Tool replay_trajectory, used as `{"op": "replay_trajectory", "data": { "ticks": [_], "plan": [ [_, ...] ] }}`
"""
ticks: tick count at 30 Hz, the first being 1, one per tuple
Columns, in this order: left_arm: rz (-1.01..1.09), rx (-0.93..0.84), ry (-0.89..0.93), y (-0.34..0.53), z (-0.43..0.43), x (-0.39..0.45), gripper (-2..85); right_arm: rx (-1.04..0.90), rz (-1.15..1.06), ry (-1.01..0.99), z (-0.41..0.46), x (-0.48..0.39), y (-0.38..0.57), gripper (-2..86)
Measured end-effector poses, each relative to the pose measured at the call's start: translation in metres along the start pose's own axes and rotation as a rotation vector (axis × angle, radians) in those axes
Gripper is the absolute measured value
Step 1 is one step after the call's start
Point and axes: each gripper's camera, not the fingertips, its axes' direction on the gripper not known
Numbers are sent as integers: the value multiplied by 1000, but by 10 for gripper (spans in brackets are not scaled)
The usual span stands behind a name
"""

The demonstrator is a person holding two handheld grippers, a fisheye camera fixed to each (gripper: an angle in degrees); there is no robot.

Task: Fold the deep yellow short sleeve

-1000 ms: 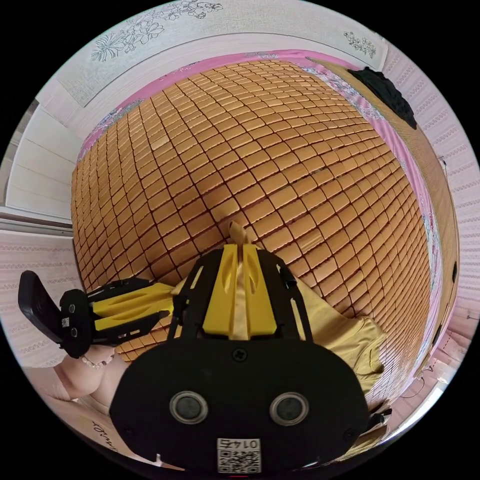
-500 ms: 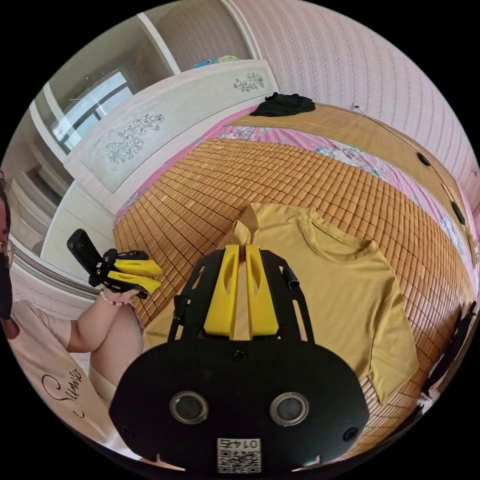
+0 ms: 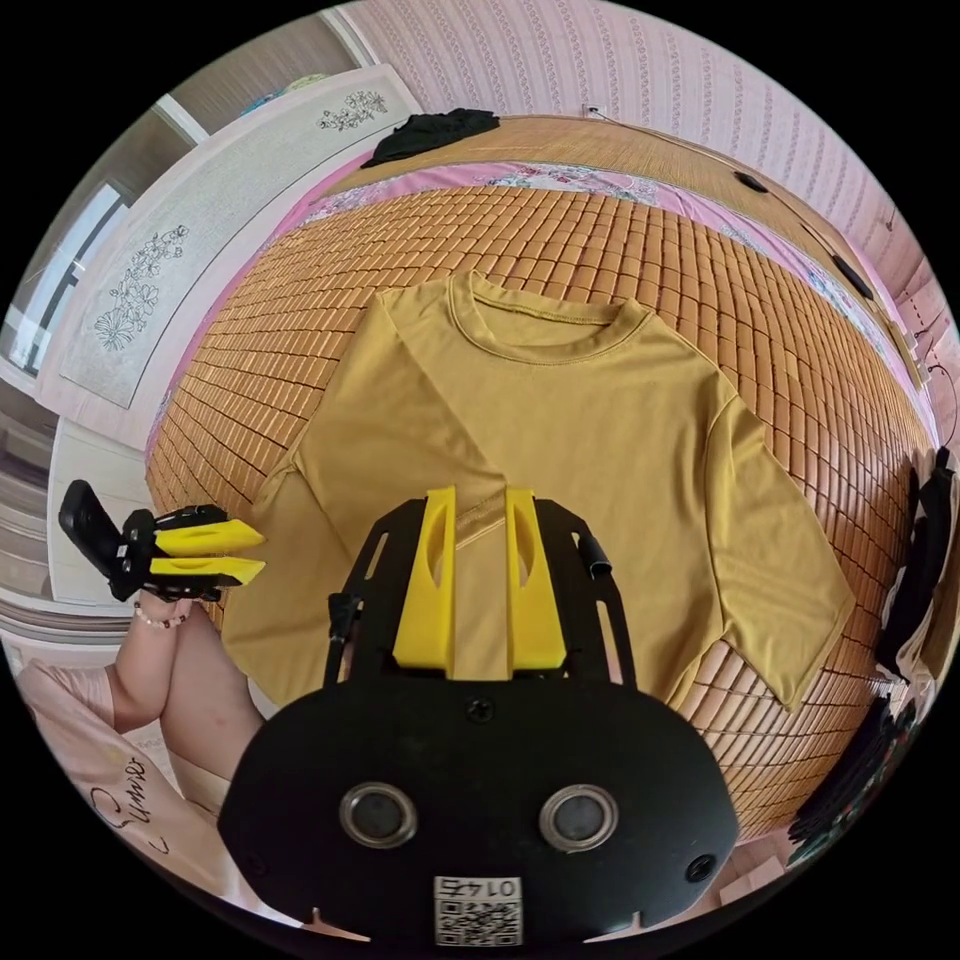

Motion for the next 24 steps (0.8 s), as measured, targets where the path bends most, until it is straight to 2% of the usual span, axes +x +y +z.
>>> {"op": "replay_trajectory", "data": {
  "ticks": [5,14,20,24],
  "plan": [
    [59,-55,37,-26,20,29,54,74,72,19,-39,50,49,80],
    [112,-72,127,-120,69,71,33,156,450,239,-123,214,200,108],
    [248,-187,158,-236,137,114,44,213,511,170,-139,274,244,102],
    [332,-257,104,-315,198,151,41,297,540,69,-147,299,270,59]
  ]
}}
